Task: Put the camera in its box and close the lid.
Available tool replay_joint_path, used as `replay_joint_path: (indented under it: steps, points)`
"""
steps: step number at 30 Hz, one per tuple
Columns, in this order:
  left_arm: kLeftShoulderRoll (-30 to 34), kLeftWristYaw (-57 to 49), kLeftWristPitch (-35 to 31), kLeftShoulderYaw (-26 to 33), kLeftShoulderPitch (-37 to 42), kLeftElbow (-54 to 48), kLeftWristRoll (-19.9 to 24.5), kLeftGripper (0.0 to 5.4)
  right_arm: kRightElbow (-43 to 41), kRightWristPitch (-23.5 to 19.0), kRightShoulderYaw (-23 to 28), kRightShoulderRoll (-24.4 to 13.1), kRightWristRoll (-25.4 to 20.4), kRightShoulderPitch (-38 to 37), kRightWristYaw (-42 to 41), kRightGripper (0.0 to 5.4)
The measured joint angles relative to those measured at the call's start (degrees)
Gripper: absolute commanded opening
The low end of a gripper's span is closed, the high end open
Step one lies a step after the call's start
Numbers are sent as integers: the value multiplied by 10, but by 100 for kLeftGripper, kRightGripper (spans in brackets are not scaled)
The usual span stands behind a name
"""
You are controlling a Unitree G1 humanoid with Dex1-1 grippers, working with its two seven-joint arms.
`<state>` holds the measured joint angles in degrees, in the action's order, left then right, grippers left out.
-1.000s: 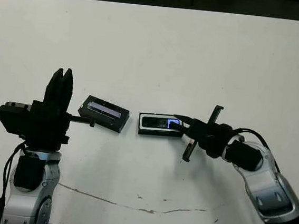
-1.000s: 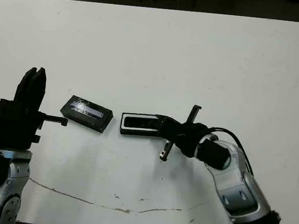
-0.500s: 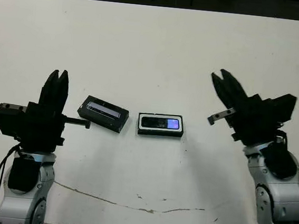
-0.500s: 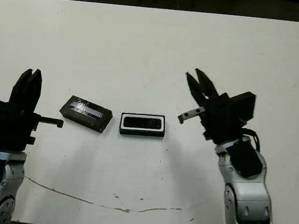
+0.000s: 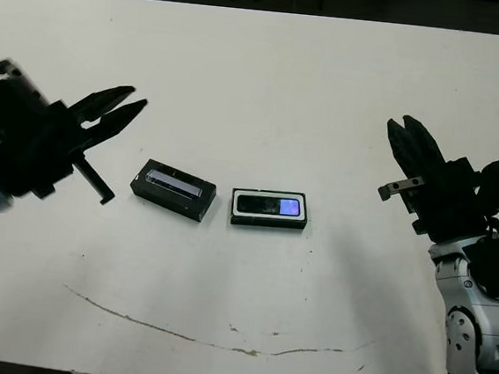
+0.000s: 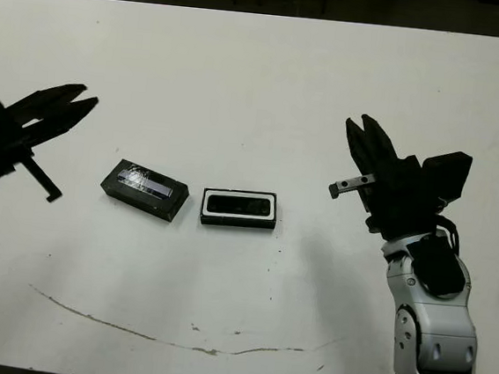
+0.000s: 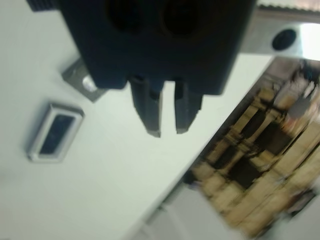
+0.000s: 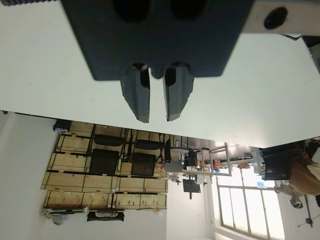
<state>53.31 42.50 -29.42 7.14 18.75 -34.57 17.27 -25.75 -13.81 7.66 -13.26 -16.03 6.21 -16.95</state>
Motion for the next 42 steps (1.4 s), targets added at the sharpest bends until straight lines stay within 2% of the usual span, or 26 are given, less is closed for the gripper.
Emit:
replay_joint_path:
  steps: [4,8,19,24,29,42]
  points:
    - [15,68,-12,-119,130,89,-53,0,6,2,-6,0,3,0,5,1]
    - [-1,116,-11,-219,236,175,-122,0,4,2,-9,-1,8,0,12,1]
    - [-101,250,25,-372,398,387,-244,0,-4,-6,-25,-2,13,-2,20,1]
    - [-138,283,57,-406,420,452,-288,0,-5,-4,-37,0,26,-7,29,1]
    - [-164,287,72,-408,419,488,-304,0,-5,2,-45,1,33,-14,30,1]
    - [-199,317,118,-445,392,489,-356,0,-6,11,-46,1,31,-24,28,1]
